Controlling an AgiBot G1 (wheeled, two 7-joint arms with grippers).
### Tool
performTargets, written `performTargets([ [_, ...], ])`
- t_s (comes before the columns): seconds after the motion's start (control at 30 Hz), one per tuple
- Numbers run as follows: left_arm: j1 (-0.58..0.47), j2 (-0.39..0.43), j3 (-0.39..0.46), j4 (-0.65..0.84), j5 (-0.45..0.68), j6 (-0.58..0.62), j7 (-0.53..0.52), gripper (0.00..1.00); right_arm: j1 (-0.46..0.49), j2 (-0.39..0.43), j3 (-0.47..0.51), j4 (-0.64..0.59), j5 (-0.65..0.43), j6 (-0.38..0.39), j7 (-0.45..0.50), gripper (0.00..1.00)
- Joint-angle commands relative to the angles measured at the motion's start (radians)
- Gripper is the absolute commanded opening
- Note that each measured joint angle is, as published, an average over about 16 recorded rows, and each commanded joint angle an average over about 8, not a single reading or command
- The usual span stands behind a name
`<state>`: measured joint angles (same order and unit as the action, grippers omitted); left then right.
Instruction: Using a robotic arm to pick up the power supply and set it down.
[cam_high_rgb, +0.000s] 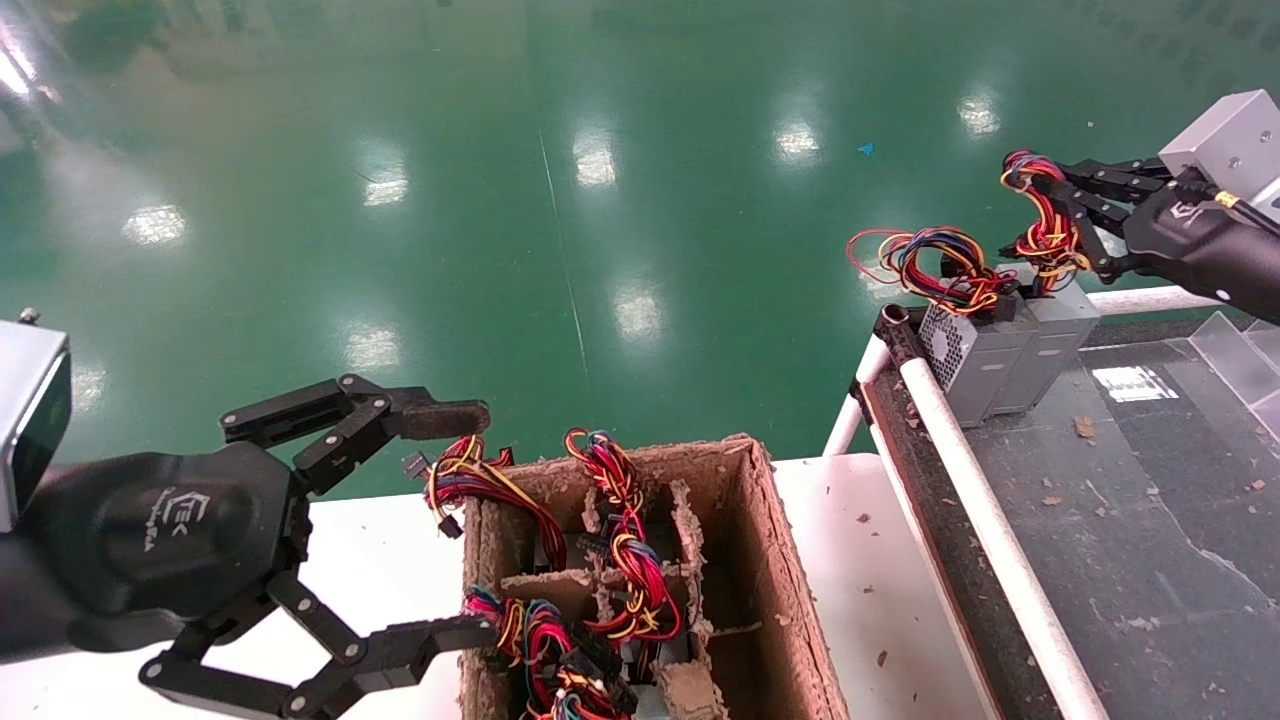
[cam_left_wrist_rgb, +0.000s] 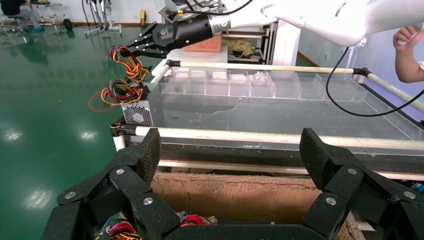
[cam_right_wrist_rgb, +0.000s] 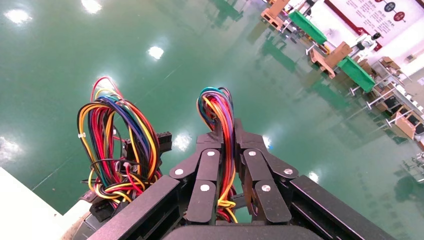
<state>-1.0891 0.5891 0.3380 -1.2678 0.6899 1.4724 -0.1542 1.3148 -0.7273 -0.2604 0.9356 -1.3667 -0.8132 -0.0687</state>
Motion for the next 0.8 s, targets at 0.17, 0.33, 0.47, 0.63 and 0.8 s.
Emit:
performTargets([
  [0.17, 0.000, 0.000, 0.000, 0.000, 0.000, 0.000, 0.000, 1.00, -0.002, 0.004, 0.000, 0.000, 0.000, -0.002, 0.005, 1.00],
  [0.33, 0.000, 0.000, 0.000, 0.000, 0.000, 0.000, 0.000, 1.00, 0.000, 0.008, 0.000, 0.001, 0.002, -0.008, 0.008, 1.00],
  [0.47, 0.000, 0.000, 0.000, 0.000, 0.000, 0.000, 0.000, 1.00, 0.000, 0.009, 0.003, -0.001, 0.009, -0.013, 0.009, 1.00],
  [0.63, 0.000, 0.000, 0.000, 0.000, 0.000, 0.000, 0.000, 1.00, -0.003, 0.009, 0.016, -0.012, 0.038, -0.030, 0.004, 1.00],
  [0.8, 0.000, 0.000, 0.000, 0.000, 0.000, 0.000, 0.000, 1.00, -0.005, 0.007, 0.046, -0.035, 0.096, -0.057, -0.017, 1.00],
])
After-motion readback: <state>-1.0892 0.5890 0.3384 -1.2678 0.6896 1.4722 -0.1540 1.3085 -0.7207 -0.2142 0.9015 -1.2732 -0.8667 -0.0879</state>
